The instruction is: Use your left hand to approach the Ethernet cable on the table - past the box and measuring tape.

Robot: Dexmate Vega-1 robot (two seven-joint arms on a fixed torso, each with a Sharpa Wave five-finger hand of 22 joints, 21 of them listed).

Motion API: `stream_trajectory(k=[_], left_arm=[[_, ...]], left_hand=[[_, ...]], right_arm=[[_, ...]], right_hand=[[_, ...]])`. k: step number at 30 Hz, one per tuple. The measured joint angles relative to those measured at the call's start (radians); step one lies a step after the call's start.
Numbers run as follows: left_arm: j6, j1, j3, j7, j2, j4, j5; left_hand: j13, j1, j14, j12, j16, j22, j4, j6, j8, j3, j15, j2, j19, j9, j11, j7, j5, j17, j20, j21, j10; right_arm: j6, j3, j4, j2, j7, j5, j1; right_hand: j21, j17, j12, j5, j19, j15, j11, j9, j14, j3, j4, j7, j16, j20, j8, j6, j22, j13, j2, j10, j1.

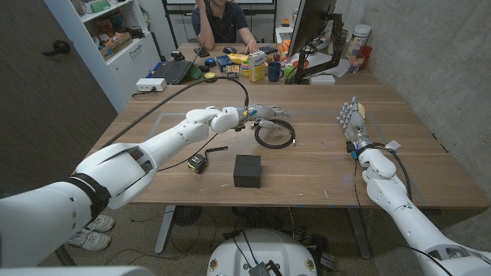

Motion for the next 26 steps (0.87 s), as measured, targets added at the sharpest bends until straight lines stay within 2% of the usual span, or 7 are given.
stream_trajectory(k=[12,26], left_arm=[[0.008,-0.004,0.009,-0.003,-0.003,0.002,0.0],[0.03,0.011,0.008,-0.024,0.011,-0.047,-0.001]], left_hand=[[0.0,0.013,0.0,-0.005,0.0,0.0,-0.008,0.011,0.008,0.008,0.0,0.003,0.004,0.0,0.0,0.0,0.0,0.0,0.004,0.0,0.0],[0.004,0.017,0.0,-0.009,0.0,0.0,-0.012,0.029,0.008,0.012,0.0,-0.001,0.004,0.0,-0.004,-0.004,-0.008,0.0,0.004,0.0,0.004]], right_arm=[[0.006,0.001,0.016,0.001,0.011,0.003,0.009],[0.008,0.007,0.009,-0.002,0.016,0.006,0.0]], right_hand=[[0.0,0.0,0.0,0.0,0.0,0.0,0.0,0.0,0.0,-0.002,-0.002,0.0,0.0,0.0,0.0,0.0,0.0,0.0,0.0,0.0,0.0],[-0.004,0.0,0.0,0.0,0.0,0.0,0.0,0.0,0.0,-0.007,0.002,0.0,0.0,0.0,0.0,0.0,0.0,0.0,0.0,0.0,0.0]])
